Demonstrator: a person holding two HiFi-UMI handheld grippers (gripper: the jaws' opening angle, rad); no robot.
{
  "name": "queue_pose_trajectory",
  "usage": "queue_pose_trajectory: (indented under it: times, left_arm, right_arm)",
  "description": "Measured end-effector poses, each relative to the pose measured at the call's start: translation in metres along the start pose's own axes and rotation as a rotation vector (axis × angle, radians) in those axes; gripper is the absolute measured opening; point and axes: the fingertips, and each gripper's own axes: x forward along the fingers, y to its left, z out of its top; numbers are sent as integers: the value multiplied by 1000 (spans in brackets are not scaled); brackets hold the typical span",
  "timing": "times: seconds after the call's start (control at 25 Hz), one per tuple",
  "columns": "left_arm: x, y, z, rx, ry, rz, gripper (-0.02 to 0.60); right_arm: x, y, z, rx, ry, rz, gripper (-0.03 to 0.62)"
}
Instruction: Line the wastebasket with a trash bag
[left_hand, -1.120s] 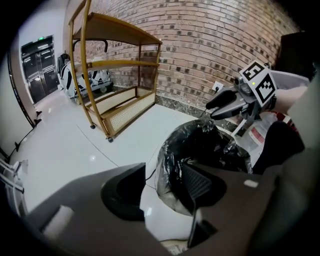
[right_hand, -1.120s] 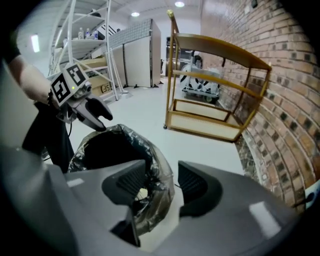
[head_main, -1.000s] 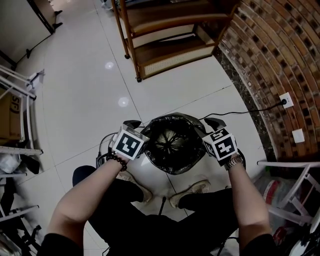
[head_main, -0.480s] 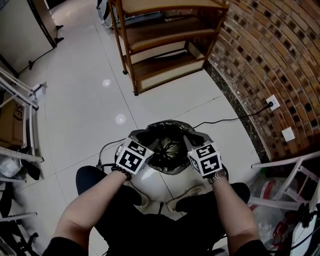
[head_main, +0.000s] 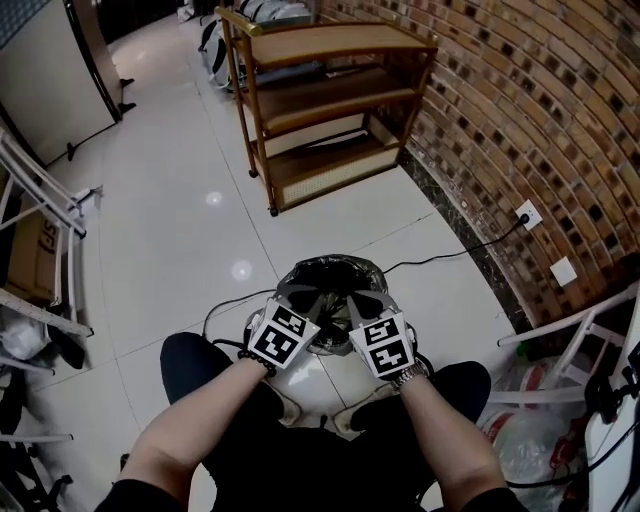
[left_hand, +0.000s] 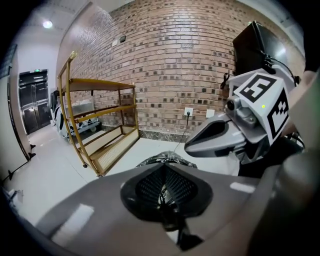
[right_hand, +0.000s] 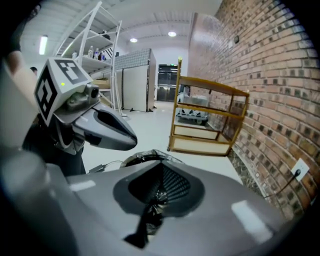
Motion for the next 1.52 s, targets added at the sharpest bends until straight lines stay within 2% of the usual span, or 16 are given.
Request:
queue_pose_trajectory:
  times: [0.6, 1.52]
  left_arm:
    - [-22, -43, 2, 30, -70, -7, 2]
    - [-34, -53, 4, 30, -97, 13, 2]
  right_arm:
    - [-29, 32, 2, -38, -40, -12, 2]
    - [-47, 49, 2, -75, -51, -17, 2]
